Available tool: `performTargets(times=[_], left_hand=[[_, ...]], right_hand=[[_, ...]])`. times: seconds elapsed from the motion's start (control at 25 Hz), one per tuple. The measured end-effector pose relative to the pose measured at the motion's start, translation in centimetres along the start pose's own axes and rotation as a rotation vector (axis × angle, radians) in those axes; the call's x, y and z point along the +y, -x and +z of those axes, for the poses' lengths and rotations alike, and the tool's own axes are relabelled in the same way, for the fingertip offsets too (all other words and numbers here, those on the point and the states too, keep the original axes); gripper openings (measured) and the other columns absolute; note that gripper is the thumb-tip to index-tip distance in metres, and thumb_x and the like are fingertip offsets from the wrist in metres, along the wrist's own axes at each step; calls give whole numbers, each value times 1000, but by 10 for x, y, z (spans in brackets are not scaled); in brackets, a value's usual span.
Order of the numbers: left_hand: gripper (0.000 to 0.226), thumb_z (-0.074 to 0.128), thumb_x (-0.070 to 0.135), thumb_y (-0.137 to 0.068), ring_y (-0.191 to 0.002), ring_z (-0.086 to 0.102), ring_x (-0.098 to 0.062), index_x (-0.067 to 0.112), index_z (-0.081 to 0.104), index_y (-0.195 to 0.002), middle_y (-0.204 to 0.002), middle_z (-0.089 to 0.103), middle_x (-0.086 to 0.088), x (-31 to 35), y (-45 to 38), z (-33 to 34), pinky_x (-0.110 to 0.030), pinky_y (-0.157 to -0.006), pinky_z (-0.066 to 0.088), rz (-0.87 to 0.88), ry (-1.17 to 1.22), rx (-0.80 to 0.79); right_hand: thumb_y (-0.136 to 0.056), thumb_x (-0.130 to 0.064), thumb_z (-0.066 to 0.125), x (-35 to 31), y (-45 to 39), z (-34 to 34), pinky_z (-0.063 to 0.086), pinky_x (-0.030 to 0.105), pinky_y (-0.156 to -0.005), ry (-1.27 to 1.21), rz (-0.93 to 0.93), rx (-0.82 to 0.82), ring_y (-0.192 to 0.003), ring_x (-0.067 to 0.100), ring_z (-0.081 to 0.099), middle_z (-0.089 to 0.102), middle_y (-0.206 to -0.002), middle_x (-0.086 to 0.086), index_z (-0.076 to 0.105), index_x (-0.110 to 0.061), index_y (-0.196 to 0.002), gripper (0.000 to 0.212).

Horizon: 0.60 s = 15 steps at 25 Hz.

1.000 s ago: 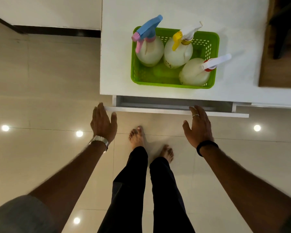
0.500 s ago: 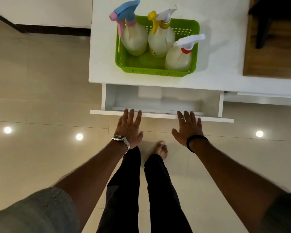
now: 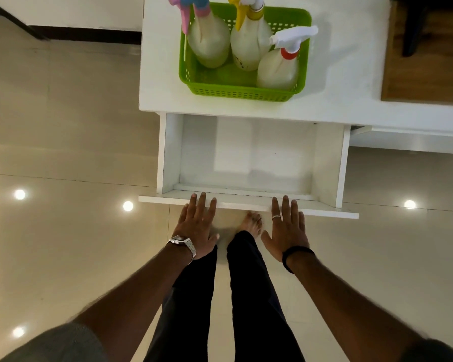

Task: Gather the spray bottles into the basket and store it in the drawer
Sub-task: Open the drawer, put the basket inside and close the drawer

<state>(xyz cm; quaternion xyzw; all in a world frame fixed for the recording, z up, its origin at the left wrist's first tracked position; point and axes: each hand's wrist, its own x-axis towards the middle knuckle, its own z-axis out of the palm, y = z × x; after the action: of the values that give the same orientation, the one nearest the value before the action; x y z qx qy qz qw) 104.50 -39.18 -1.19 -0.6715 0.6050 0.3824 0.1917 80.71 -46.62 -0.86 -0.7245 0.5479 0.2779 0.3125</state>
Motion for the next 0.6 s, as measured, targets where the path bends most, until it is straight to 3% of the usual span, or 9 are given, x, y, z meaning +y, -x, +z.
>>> performTargets(times=[0.16, 0.6], left_hand=[[95, 45, 54, -89, -151, -21, -35, 23, -18, -154, -163, -24, -11, 0, 22, 20, -47, -124, -1, 16, 11, -26], [85, 35, 54, -93, -151, -22, -33, 27, -18, -154, -164, -24, -7, 0, 58, 48, -49, -121, -11, 19, 32, -141]], right_hand=[[-95, -46, 49, 6, 20, 31, 5, 52, -126, 35, -4, -11, -153, 37, -14, -16, -166, 17, -13, -16, -158, 93], [-98, -47, 43, 1, 58, 59, 2, 46, -126, 40, 69, -133, -153, 36, -15, -20, -165, 16, -18, -17, -156, 90]])
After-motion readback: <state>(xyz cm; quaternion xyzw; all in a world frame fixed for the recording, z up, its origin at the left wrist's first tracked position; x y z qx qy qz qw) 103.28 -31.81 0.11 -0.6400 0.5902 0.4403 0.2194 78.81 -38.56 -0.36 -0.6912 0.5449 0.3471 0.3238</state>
